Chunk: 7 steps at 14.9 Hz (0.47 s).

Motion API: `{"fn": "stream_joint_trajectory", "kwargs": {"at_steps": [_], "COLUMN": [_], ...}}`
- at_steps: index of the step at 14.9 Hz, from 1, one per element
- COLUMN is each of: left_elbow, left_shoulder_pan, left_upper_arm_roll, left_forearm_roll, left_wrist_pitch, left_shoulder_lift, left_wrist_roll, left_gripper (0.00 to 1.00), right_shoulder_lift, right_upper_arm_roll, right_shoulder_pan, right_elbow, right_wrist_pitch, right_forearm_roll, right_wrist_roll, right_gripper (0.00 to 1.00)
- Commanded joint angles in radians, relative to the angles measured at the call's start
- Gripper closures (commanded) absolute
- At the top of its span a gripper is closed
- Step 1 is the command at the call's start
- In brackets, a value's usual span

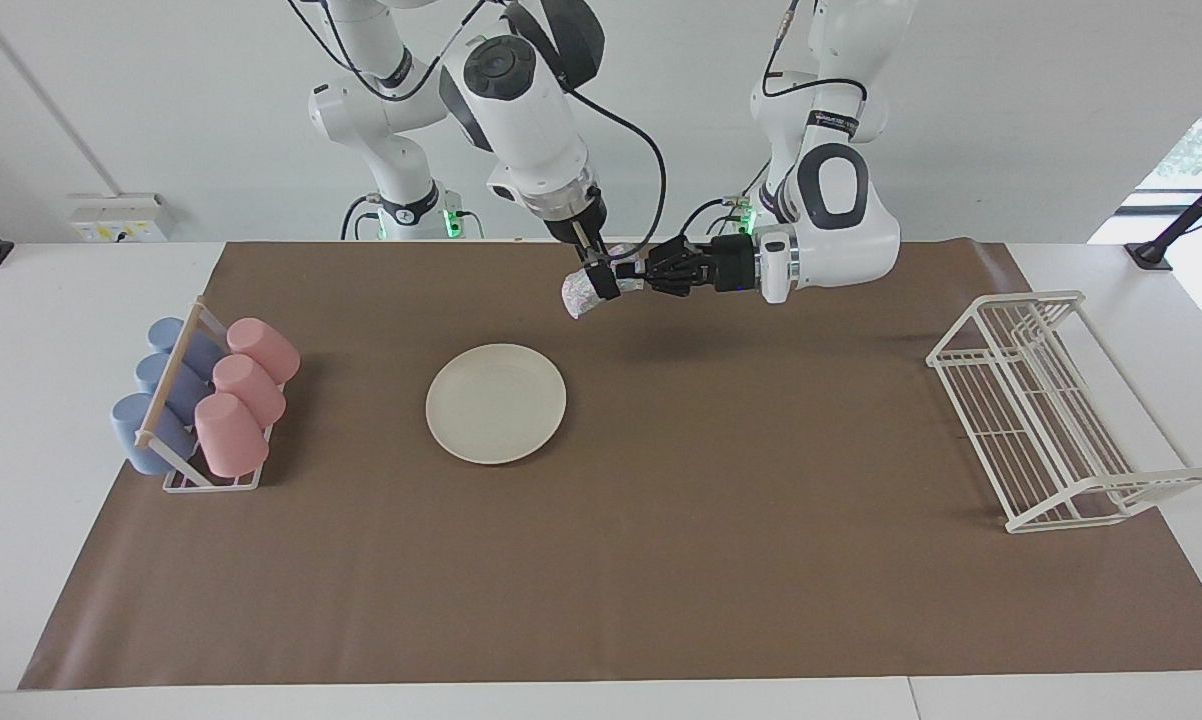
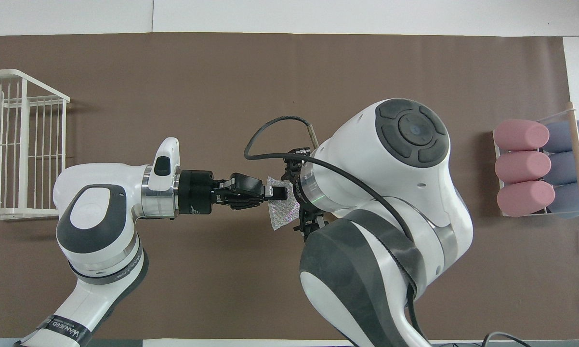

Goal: Wipe plate with sponge
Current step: 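Grasp the cloth with the right gripper from the left gripper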

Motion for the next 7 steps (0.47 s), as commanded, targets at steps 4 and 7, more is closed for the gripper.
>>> {"fn": "stream_joint_trajectory", "kwargs": {"at_steps": [4, 7], "left_elbow": [-0.016, -0.016], "left_shoulder_pan": [-0.006, -0.006], "left_upper_arm_roll": [0.006, 0.008], "left_forearm_roll": [-0.020, -0.020], "left_wrist_pitch": [0.008, 0.006], "left_shoulder_lift": [-0.018, -0.018], "left_wrist_roll": [-0.013, -0.014], "left_gripper": [1.00, 1.00], "right_shoulder_lift": [-0.066, -0.103], "right_upper_arm_roll": [0.008, 0.010], "right_shoulder_pan": [-0.018, -0.017], "right_elbow": [-0.090, -0.187], "right_wrist_pitch": [0.037, 0.139], "right_forearm_roll": [-0.014, -0.002], "right_wrist_roll": [-0.061, -0.059], "right_gripper": [0.00, 0.00]}}
